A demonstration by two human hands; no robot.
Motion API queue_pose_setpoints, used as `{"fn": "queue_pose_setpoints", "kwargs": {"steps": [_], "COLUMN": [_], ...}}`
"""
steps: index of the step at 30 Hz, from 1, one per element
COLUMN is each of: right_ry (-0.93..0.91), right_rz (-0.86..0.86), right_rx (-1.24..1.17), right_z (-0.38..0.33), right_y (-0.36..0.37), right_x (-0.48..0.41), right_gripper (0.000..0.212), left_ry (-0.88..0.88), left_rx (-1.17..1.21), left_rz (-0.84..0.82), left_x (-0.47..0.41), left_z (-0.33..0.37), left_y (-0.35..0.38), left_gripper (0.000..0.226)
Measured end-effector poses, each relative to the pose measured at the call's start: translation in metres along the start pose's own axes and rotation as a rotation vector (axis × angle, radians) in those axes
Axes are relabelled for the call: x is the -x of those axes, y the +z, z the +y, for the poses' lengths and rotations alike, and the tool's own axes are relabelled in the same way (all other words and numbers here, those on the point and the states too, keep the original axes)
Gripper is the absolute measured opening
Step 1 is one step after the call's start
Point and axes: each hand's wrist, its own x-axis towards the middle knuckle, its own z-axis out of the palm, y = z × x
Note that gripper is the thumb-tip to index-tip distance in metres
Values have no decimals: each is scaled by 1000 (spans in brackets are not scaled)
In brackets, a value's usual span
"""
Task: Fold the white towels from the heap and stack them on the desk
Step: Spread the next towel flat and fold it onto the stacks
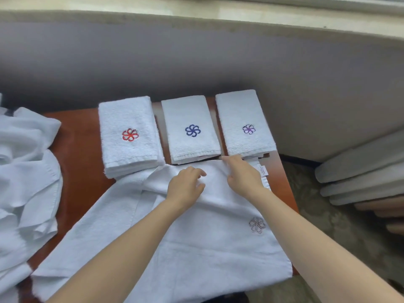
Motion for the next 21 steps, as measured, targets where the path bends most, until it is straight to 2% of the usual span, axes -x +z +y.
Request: {"fn": "queue_pose_setpoints", "kwargs": {"steps": [3, 7, 10, 12, 14, 16, 18, 21], "right_ry": [-28, -8, -10, -8, -34, -76, -119, -137], "right_rz": [0, 84, 273, 418, 515, 615, 711, 845], "right_rx": [38, 1, -102, -196, -256, -265, -257, -212], "right_z": [4, 10, 12, 13, 14, 14, 15, 21], "right_y": [13, 28, 27, 18, 8, 1, -1, 3], "right_x": [-1, 2, 3, 3, 2, -1, -5, -8], "right_gripper": [61, 28, 14, 13, 16, 18, 17, 14], "left_ry": [12, 134, 261, 281, 249, 223, 235, 294], "left_rx": [-28, -150, -177, -184, -186, -172, -161, -197], "left_rz": [-17, -2, -79, -67, 0, 113, 252, 488], "left_x": [-2, -8, -24, -33, -36, -38, -38, -36], "left_z": [-8, -16, -18, -15, -14, -14, -15, -16], "left_y": [10, 22, 18, 13, 10, 9, 6, 1], "left_gripper": [41, 69, 86, 88, 78, 58, 39, 25]}}
